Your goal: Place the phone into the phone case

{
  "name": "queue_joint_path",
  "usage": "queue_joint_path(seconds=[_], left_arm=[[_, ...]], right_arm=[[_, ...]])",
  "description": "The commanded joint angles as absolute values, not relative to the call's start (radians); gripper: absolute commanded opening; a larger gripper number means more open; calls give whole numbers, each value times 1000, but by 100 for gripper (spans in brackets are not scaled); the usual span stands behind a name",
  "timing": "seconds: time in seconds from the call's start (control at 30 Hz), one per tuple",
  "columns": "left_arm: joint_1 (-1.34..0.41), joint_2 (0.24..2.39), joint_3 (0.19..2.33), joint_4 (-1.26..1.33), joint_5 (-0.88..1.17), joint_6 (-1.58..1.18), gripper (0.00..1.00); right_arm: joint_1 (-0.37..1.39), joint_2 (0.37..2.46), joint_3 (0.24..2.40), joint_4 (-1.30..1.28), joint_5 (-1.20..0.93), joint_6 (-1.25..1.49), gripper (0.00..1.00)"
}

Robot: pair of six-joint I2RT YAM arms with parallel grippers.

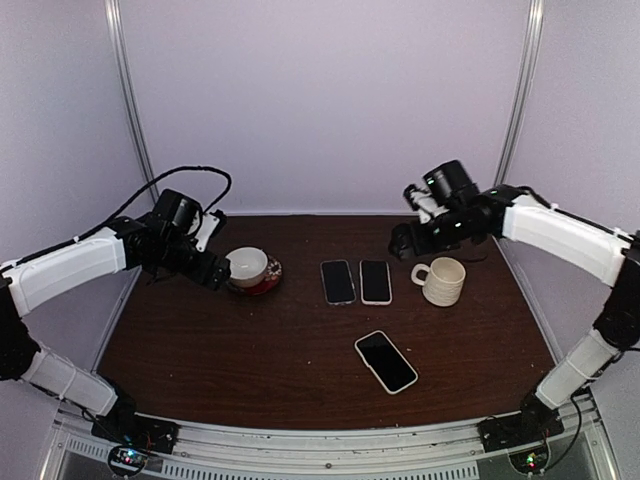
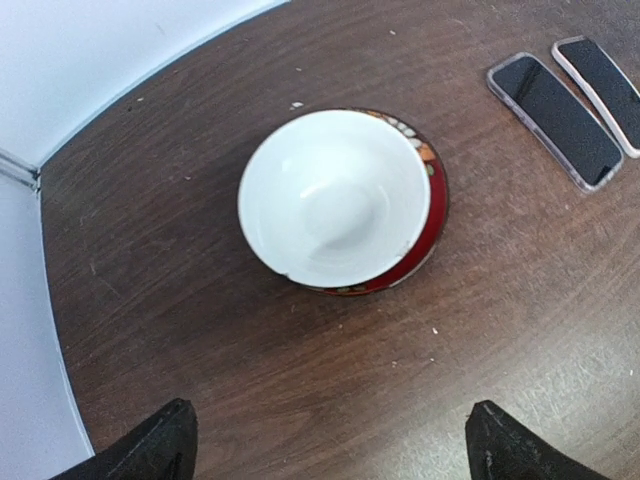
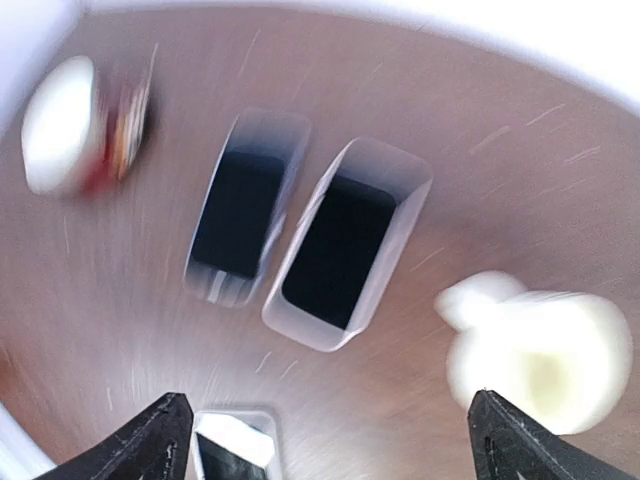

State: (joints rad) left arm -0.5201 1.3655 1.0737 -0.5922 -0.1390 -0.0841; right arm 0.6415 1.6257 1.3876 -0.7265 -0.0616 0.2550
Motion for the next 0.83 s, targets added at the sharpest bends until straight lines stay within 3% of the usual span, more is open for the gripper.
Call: queue_joint_path(seconds=[0.0, 0.13, 0.23, 0.47, 0.8], left_arm=[[-430, 1283, 1015, -465, -169, -183, 98], [-356, 1257, 971, -429, -215, -258, 97], [-334, 1254, 953, -424, -277, -294, 98], [-306, 1223, 855, -309, -307, -360, 98], [-305, 1260, 856, -320, -309, -357, 98]], right_arm=[[405, 1348, 1241, -573, 4, 264, 100], [140, 1096, 1034, -471, 49, 295, 99], [38, 950, 885, -406, 130, 296, 99], [22, 817, 612, -252, 205, 324, 99], [22, 836, 529, -203, 286, 380, 99]])
